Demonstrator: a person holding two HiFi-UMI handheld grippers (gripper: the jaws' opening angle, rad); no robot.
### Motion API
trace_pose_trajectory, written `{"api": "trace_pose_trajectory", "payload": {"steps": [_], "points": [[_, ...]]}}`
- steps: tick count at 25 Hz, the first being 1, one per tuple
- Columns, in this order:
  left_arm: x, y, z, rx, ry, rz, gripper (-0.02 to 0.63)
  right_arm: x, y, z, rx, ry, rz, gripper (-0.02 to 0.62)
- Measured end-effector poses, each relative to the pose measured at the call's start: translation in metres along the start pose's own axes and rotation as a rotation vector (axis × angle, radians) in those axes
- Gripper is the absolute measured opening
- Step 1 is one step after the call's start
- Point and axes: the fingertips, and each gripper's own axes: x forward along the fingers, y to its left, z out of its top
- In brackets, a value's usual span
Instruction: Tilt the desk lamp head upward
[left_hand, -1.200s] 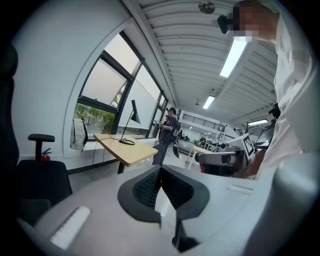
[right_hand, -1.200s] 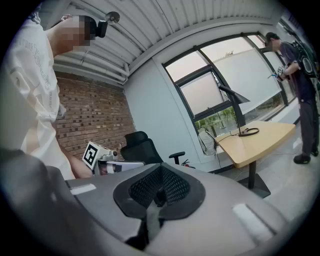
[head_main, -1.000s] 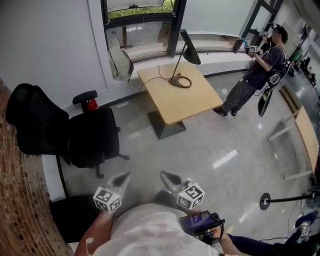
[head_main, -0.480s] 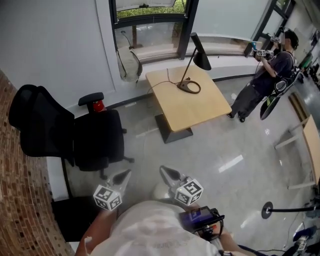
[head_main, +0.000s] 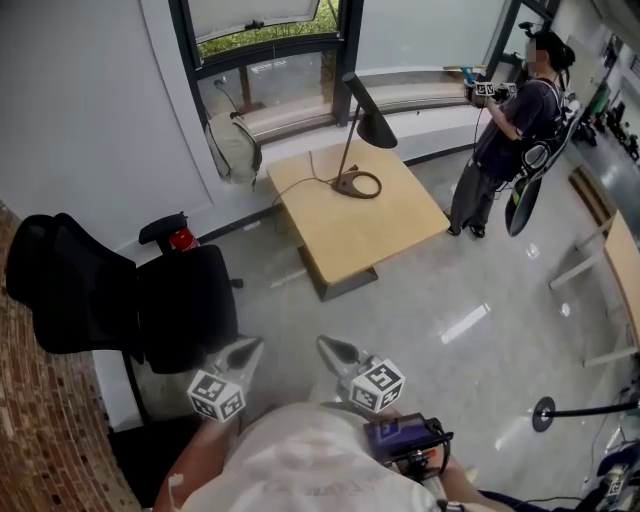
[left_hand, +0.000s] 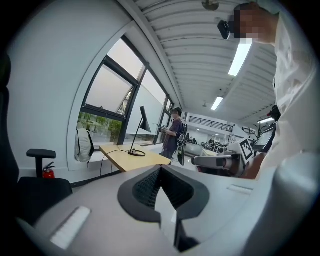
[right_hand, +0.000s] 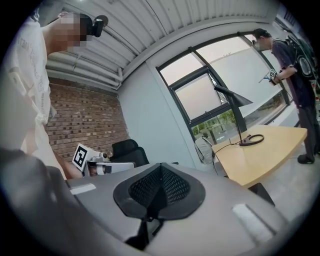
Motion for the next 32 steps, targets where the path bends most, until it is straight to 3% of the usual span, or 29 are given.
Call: {"api": "trace_pose_trajectory", "payload": {"steps": [19,25,32], "points": [[0.035,0.022,0.016,0.019,0.008,0.08,0.002,0.026,-0.053,0.02,0.013,0.006,0.05,0.012],[0.047,0.026,0.018,0.023,0.025,0.069,0.0,0.024,-0.072,0.02,0.037,0.01,0.006,0.012],[0.095,0.049,0.019,0.016,0.031,-0.013,0.001,0.037,-0.12,0.036,0.019,-0.002,-0.085,0.012]]}}
